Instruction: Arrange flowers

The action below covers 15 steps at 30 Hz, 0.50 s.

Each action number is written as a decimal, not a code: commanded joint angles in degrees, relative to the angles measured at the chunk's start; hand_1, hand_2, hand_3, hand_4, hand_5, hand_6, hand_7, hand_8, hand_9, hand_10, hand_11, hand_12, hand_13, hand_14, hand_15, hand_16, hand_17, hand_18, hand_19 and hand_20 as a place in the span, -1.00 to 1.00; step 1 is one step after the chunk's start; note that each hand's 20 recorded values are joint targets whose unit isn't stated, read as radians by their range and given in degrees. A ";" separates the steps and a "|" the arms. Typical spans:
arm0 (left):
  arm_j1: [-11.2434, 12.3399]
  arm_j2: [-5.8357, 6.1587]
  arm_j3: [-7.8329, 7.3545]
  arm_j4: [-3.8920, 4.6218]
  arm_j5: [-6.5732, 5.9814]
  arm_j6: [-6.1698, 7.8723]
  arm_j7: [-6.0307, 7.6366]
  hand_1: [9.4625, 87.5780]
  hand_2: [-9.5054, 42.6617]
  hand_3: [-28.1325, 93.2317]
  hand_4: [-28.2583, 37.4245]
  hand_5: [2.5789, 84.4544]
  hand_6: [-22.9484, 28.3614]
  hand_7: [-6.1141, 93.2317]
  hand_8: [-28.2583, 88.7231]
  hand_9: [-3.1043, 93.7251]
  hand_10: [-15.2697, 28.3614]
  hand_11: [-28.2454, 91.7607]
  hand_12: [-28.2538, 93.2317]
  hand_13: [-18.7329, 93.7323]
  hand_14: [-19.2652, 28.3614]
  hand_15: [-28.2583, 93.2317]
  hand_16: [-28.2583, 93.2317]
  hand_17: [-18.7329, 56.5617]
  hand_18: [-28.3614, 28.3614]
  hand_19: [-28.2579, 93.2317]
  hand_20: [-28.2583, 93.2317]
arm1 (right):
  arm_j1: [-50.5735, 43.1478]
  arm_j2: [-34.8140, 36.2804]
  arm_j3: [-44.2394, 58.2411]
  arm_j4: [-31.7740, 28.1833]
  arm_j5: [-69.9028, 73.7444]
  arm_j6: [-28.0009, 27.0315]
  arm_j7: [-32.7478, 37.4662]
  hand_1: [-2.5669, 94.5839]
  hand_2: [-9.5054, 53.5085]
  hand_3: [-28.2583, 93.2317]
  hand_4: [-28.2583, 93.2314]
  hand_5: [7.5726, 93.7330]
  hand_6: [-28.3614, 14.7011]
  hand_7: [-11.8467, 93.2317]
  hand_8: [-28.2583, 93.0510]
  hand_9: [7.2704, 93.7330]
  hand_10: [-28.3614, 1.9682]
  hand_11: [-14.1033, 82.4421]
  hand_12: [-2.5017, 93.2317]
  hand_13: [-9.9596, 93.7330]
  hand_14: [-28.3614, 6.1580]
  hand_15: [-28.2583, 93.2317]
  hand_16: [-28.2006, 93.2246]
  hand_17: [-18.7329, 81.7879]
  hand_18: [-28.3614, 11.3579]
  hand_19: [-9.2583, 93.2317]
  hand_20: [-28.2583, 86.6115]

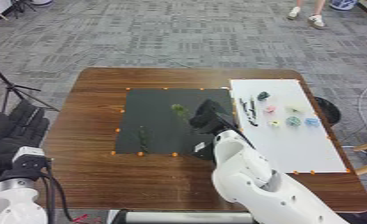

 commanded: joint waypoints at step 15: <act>-2.51 0.60 2.13 1.30 0.98 -0.52 -2.65 -0.64 0.05 0.71 -1.00 -0.05 0.22 -0.55 -0.70 -0.34 0.34 -0.11 -0.40 -0.29 0.35 -0.06 -0.63 -0.64 0.38 -0.12 -0.36 | 0.25 -9.06 -4.41 8.38 -6.63 -11.63 3.98 0.04 -0.95 0.70 -0.89 0.59 0.22 0.01 -0.22 0.57 -0.06 0.20 0.09 0.56 -0.16 0.67 0.13 0.25 -0.95 1.00 0.18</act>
